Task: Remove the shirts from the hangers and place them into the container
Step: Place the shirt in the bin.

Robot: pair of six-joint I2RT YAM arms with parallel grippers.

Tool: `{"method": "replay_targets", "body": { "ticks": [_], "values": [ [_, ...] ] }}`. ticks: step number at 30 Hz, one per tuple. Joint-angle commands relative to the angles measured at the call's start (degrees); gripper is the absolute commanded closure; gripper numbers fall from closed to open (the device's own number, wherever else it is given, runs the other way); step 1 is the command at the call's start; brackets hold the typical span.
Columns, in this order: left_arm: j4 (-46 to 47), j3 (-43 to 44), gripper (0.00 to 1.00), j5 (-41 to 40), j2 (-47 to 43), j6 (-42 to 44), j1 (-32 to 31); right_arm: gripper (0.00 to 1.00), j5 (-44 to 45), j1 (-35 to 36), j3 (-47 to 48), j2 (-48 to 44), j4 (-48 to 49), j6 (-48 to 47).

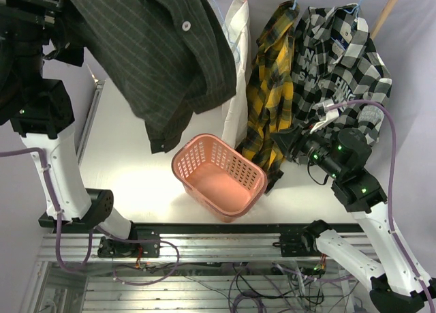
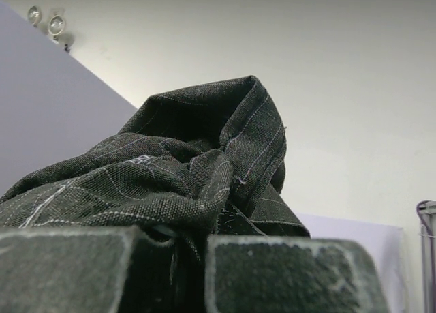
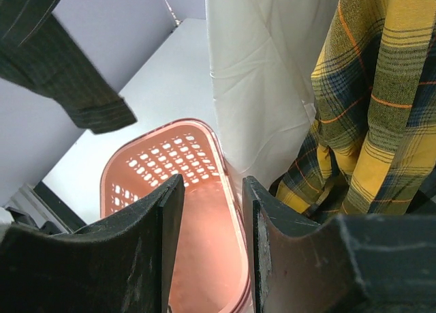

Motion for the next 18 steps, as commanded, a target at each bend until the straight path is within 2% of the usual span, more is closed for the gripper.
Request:
{"method": "replay_targets", "body": {
  "ticks": [1,5,10,18],
  "values": [
    [5.06,-0.94,0.93,-0.86,-1.57,-4.53,-0.24,0.6,-0.73,0.13,-0.64,-0.75,1.27,1.08],
    [5.26,-4.6,0.93,2.07,-2.66,-5.5,-0.24,0.61,-1.75,0.14,-0.7,-0.85,2.12,2.16],
    [5.6,-17.04,0.93,4.73,-6.79,-3.85,-0.46,0.6,-2.33,0.14,-3.09,-1.51,2.97,3.45],
    [-2.96,-14.59,0.93,6.89,-5.1,3.32,-5.18,0.61,-2.95,0.16,-1.99,-0.64,1.83,3.42]
  ]
}}
